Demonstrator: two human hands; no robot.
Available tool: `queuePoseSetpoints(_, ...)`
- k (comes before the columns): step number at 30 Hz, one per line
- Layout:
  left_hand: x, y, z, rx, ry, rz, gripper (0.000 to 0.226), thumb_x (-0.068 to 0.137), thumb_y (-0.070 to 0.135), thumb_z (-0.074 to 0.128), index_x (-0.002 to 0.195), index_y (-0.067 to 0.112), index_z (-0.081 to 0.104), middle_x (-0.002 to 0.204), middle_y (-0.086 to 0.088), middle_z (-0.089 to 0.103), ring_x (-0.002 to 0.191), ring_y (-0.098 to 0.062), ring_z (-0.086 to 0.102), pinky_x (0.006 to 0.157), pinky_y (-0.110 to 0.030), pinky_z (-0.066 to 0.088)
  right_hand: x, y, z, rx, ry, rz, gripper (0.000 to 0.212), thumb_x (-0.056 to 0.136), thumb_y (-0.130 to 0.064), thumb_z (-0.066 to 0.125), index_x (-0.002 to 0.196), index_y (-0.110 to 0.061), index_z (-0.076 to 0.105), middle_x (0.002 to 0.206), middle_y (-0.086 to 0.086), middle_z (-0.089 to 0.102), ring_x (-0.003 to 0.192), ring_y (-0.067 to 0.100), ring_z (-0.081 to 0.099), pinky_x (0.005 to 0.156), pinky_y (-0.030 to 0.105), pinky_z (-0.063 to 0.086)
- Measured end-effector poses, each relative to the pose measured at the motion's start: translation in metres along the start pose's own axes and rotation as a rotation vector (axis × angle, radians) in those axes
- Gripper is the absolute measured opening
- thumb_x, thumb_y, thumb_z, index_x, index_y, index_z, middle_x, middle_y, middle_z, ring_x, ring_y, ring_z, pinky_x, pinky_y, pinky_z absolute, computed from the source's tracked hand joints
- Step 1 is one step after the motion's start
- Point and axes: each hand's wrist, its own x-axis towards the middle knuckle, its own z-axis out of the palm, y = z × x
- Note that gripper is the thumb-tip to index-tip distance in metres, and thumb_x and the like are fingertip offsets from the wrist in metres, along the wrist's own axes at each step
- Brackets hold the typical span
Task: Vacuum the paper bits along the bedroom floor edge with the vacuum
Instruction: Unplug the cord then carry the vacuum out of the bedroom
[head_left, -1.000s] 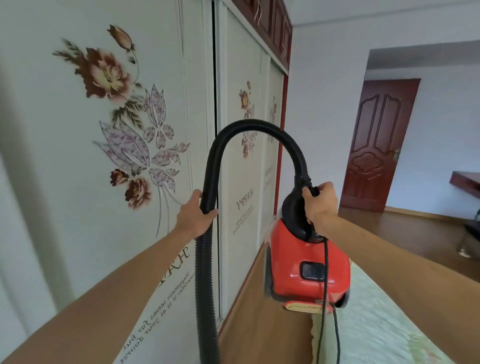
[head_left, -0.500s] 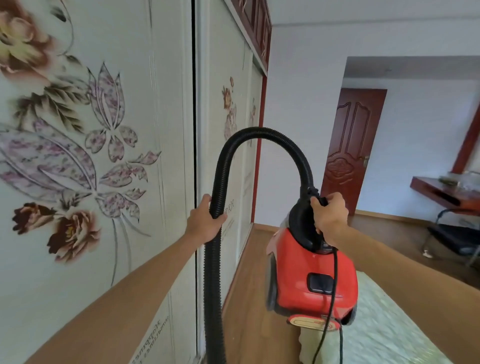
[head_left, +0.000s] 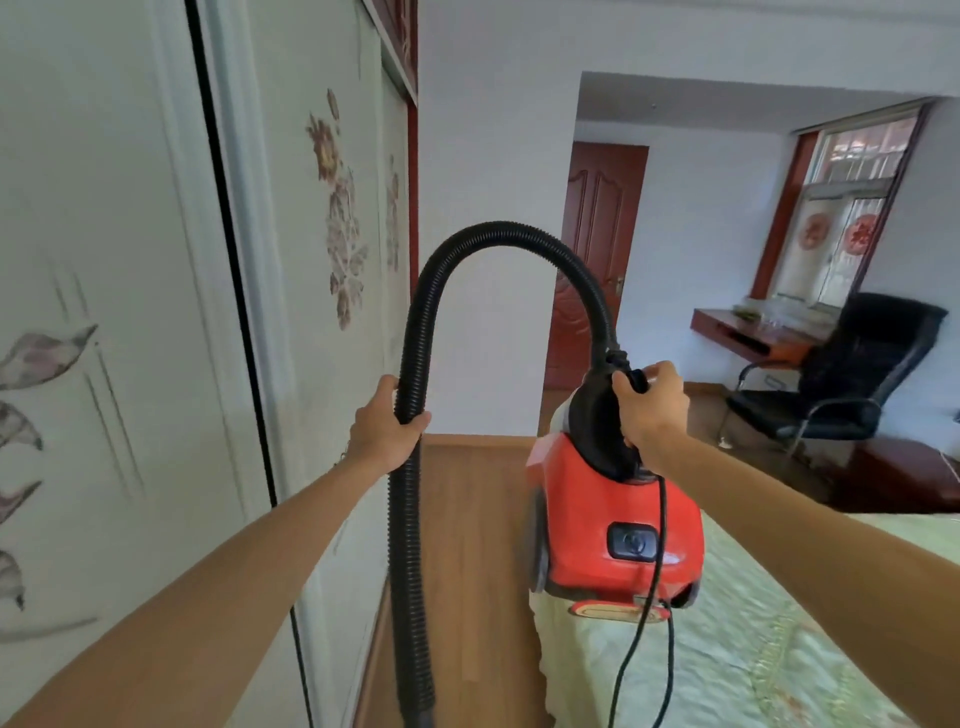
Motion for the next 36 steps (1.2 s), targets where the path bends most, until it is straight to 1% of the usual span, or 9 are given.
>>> queuePoseSetpoints(4,0.054,-0.005,0.038,-0.012,-0.029,0.026,0.038,0.094,0.025,0.067,0.123,0.017,0.044,0.090,-0.001,0.061,0.065,-0.013,0.060,0.051,-0.023,0.047,0.053,0.016,0.018,-0.030,0.028,0.022,0.025,0.098,-0.032,0.058,0.105,-0.013,0.043,0.087,0.005,0.052,0.076,0.033,0.062,0.055,0.039,0.055)
queuePoseSetpoints(6,0.081,-0.010,0.058,-0.005,-0.047,0.019,0.040,0.093,0.026,0.067,0.125,0.017,0.044,0.088,0.001,0.060,0.064,-0.012,0.060,0.050,-0.022,0.045,0.085,0.026,0.031,-0.026,0.030,0.035,0.024,0.098,-0.030,0.057,0.105,-0.013,0.042,0.085,0.004,0.051,0.074,0.030,0.061,0.046,0.032,0.048)
queuePoseSetpoints(8,0.111,-0.015,0.077,-0.002,-0.052,0.021,0.041,0.093,0.027,0.067,0.125,0.018,0.044,0.088,0.002,0.061,0.065,-0.012,0.060,0.050,-0.023,0.046,0.118,0.036,0.045,-0.012,0.026,0.035,0.024,0.099,-0.030,0.057,0.106,-0.013,0.041,0.084,0.004,0.051,0.071,0.029,0.060,0.045,0.029,0.045)
queuePoseSetpoints(12,0.177,-0.013,0.103,0.032,-0.042,0.014,0.038,0.093,0.027,0.068,0.121,0.017,0.044,0.095,-0.006,0.065,0.067,-0.015,0.061,0.052,-0.025,0.048,0.185,0.047,0.074,0.010,0.012,0.019,0.022,0.099,-0.029,0.057,0.105,-0.015,0.041,0.083,0.005,0.053,0.070,0.030,0.060,0.054,0.035,0.051)
queuePoseSetpoints(16,0.229,-0.021,0.123,0.054,-0.016,-0.001,0.040,0.094,0.027,0.067,0.123,0.019,0.042,0.092,-0.003,0.062,0.064,-0.014,0.061,0.050,-0.024,0.047,0.241,0.053,0.102,0.035,0.001,0.008,0.023,0.097,-0.032,0.059,0.102,-0.017,0.043,0.087,0.009,0.057,0.072,0.034,0.062,0.066,0.047,0.059)
queuePoseSetpoints(23,0.308,-0.050,0.155,0.056,-0.003,-0.017,0.043,0.094,0.027,0.067,0.126,0.016,0.042,0.100,-0.006,0.062,0.069,-0.014,0.059,0.051,-0.024,0.048,0.321,0.063,0.159,0.031,-0.047,0.019,0.022,0.097,-0.031,0.059,0.103,-0.018,0.043,0.089,0.011,0.059,0.072,0.034,0.063,0.067,0.050,0.060)
queuePoseSetpoints(26,0.345,-0.070,0.168,0.064,-0.002,-0.015,0.043,0.094,0.027,0.067,0.127,0.016,0.043,0.103,-0.008,0.062,0.071,-0.017,0.060,0.054,-0.024,0.048,0.351,0.071,0.188,0.024,-0.043,0.017,0.021,0.097,-0.031,0.058,0.102,-0.016,0.044,0.088,0.011,0.060,0.069,0.032,0.062,0.059,0.044,0.058)
queuePoseSetpoints(31,0.416,-0.112,0.192,0.057,-0.008,-0.026,0.045,0.094,0.025,0.067,0.130,0.015,0.042,0.105,-0.007,0.061,0.077,-0.021,0.061,0.061,-0.026,0.049,0.409,0.082,0.250,0.009,-0.056,0.021,0.023,0.097,-0.032,0.058,0.102,-0.014,0.045,0.087,0.014,0.060,0.059,0.028,0.057,0.040,0.027,0.044)
queuePoseSetpoints(36,0.499,-0.154,0.213,0.027,-0.021,-0.049,0.047,0.094,0.025,0.066,0.132,0.014,0.041,0.104,-0.009,0.063,0.069,-0.015,0.059,0.056,-0.022,0.047,0.468,0.083,0.317,0.008,-0.066,0.044,0.023,0.097,-0.034,0.058,0.104,-0.017,0.044,0.094,0.017,0.063,0.064,0.029,0.058,0.049,0.031,0.047)
